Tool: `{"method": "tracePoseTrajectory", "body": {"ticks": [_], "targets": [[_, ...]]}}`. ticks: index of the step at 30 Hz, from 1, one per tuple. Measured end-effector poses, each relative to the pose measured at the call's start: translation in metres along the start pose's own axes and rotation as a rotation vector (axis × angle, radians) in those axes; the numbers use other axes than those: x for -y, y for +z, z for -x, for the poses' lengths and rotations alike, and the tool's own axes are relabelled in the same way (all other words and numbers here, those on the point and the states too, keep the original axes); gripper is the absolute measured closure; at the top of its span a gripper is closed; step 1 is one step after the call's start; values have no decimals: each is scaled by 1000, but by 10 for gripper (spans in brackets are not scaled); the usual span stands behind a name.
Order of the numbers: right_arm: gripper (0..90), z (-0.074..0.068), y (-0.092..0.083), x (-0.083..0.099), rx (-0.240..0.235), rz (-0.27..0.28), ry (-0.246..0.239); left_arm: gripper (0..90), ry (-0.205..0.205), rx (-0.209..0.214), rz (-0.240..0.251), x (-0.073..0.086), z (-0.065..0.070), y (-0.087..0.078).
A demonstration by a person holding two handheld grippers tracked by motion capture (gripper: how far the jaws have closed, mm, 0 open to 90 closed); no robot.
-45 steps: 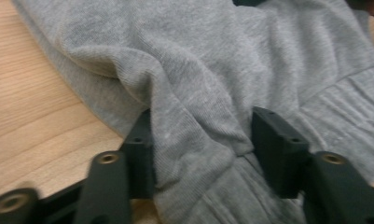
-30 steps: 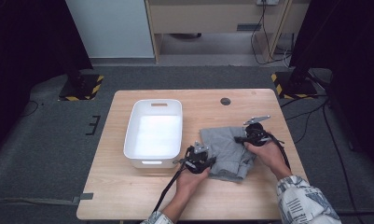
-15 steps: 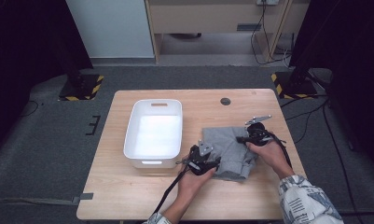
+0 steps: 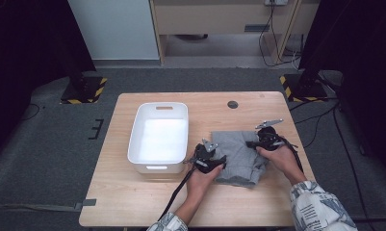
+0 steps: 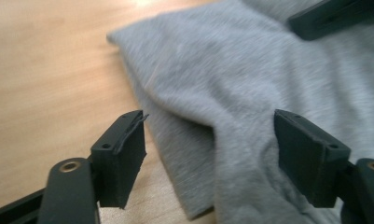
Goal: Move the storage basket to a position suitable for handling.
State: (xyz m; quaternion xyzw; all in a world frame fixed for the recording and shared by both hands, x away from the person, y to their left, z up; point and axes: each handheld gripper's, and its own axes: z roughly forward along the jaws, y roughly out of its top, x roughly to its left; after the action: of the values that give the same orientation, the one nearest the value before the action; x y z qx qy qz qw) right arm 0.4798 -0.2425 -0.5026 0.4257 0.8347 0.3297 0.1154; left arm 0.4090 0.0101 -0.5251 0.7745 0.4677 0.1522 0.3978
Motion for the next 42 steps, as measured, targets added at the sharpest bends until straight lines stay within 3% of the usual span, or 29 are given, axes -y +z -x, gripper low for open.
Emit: {"method": "tracePoseTrajectory", "body": {"ticks": [5, 9, 12, 16, 21, 23, 34, 42], "targets": [[719, 0, 0, 0, 2, 2, 4, 225, -29, 31, -38, 3, -3, 7], [719, 0, 0, 0, 0, -2, 2, 239, -22, 42, -22, 4, -2, 8], [719, 0, 0, 0, 1, -2, 5, 358, -9, 59, -22, 4, 2, 8], [719, -1, 0, 0, 2, -1, 3, 568, -39, 118, -28, 5, 4, 8], [723, -3, 0, 0, 10, 6, -2, 733, -64, 158, -31, 6, 3, 9], [725, -4, 0, 0, 13, 9, -5, 781, -37, 146, -35, 4, 4, 7], [731, -10, -12, -12, 31, 34, -36, 817, 9, 127, -11, -10, 7, -12], [733, -13, -22, -23, 42, 51, -44, 819, 11, 128, 23, -27, 6, -29]]}}
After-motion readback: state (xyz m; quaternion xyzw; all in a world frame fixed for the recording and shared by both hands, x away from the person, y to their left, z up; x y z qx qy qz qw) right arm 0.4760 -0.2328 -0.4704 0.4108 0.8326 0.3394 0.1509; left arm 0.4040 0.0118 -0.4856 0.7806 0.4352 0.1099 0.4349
